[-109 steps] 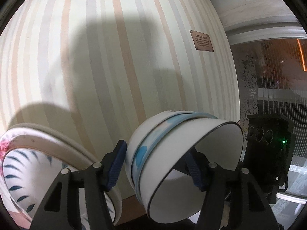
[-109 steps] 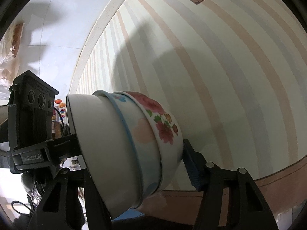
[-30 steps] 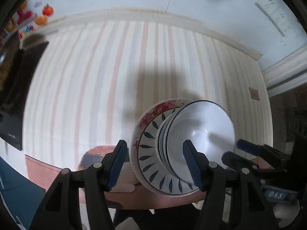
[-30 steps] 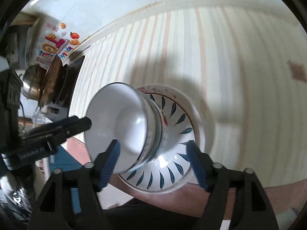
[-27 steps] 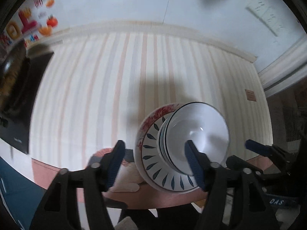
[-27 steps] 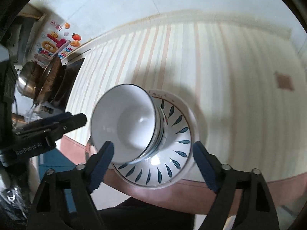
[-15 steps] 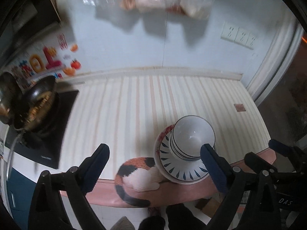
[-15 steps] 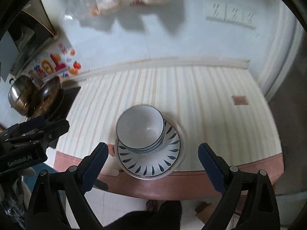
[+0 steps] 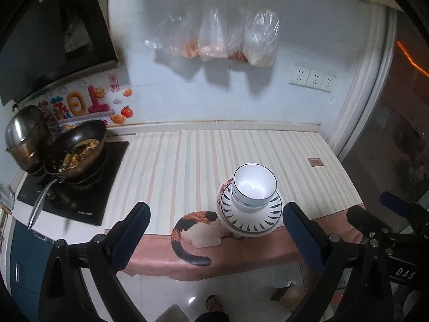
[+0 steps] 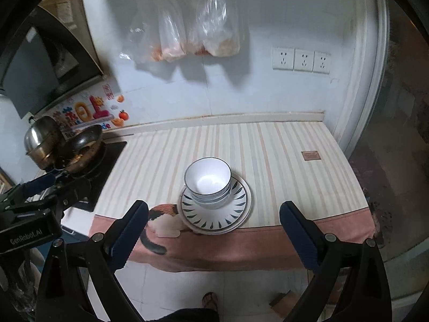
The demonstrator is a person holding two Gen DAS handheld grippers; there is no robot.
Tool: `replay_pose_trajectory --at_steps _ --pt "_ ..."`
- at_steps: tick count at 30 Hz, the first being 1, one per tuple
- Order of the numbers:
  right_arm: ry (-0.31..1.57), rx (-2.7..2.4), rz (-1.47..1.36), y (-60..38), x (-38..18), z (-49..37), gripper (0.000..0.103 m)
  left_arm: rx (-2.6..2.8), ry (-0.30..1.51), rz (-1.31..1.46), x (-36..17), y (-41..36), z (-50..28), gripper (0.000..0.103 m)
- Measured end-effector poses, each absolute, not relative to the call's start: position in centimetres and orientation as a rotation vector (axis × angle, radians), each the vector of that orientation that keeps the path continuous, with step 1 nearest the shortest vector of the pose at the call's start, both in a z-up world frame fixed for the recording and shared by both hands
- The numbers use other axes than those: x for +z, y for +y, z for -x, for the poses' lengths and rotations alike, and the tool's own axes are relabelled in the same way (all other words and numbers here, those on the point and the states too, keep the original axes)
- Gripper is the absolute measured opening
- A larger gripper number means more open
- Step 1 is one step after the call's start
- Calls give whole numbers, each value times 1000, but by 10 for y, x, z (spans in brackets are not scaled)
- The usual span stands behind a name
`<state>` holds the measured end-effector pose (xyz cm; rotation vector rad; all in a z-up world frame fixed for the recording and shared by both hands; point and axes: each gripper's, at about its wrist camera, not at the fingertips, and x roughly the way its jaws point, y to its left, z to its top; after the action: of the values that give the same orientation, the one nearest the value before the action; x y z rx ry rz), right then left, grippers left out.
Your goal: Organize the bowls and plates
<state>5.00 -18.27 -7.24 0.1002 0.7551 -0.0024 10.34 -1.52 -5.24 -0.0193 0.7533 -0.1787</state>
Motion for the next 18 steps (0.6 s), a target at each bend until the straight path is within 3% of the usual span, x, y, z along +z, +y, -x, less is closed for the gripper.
replay_pose_trajectory --at_steps 18 --pt "619 -30 -36 -166 -25 145 101 -114 656 50 -25 8 60 103"
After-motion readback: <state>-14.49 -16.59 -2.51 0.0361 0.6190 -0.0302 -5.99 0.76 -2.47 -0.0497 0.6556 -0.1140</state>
